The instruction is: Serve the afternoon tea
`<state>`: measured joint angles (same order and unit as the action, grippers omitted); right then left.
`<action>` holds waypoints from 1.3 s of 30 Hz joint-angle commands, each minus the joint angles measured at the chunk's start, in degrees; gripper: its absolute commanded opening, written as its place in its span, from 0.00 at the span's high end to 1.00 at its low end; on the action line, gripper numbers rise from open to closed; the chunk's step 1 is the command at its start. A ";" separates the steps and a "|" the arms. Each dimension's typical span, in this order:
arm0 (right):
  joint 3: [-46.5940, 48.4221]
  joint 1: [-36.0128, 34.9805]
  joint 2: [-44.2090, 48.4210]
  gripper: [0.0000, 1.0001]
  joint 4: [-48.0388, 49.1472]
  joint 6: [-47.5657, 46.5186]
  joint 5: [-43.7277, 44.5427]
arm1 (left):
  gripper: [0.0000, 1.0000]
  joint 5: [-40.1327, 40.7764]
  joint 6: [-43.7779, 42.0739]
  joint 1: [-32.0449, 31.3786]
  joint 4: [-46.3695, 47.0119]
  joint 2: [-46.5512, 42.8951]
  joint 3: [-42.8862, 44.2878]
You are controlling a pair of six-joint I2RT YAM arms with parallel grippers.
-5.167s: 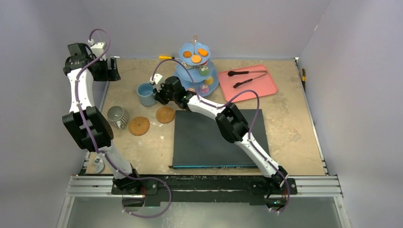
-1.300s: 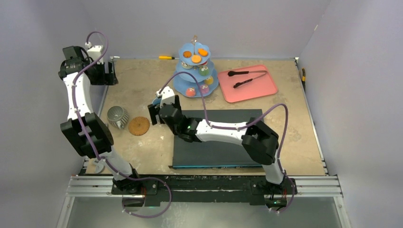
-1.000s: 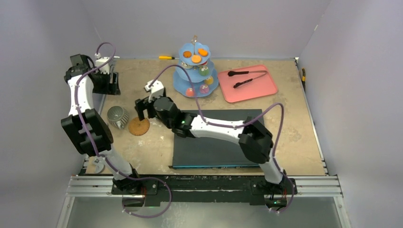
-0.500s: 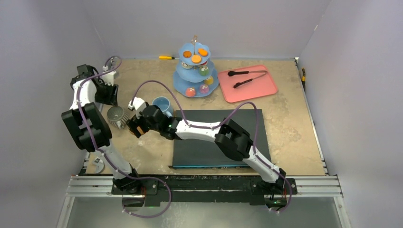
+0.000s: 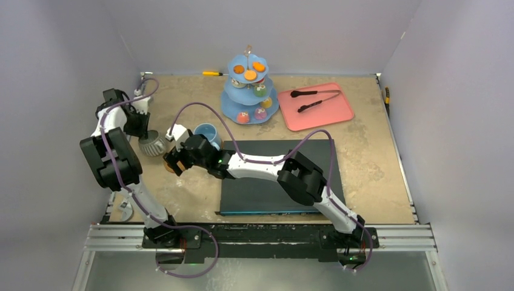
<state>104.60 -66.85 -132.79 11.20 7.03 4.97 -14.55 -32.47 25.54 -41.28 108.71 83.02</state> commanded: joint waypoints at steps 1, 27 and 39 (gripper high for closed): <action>2.87 -0.16 2.22 0.12 0.68 -0.38 0.77 | 0.82 -2.44 -0.32 0.41 2.38 -3.98 -4.17; 24.48 4.77 -14.96 0.20 -9.46 -11.04 -13.23 | 0.50 -8.30 -0.39 0.45 2.81 -10.61 -4.15; 27.42 4.82 -18.15 0.27 -3.93 -9.96 -10.74 | 0.43 -8.22 0.26 0.57 -0.10 -11.17 -0.24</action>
<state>128.38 -62.17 -150.52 3.22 -2.70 -6.92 -21.06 -32.58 25.65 -39.90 100.57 79.59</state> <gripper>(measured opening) 0.749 0.567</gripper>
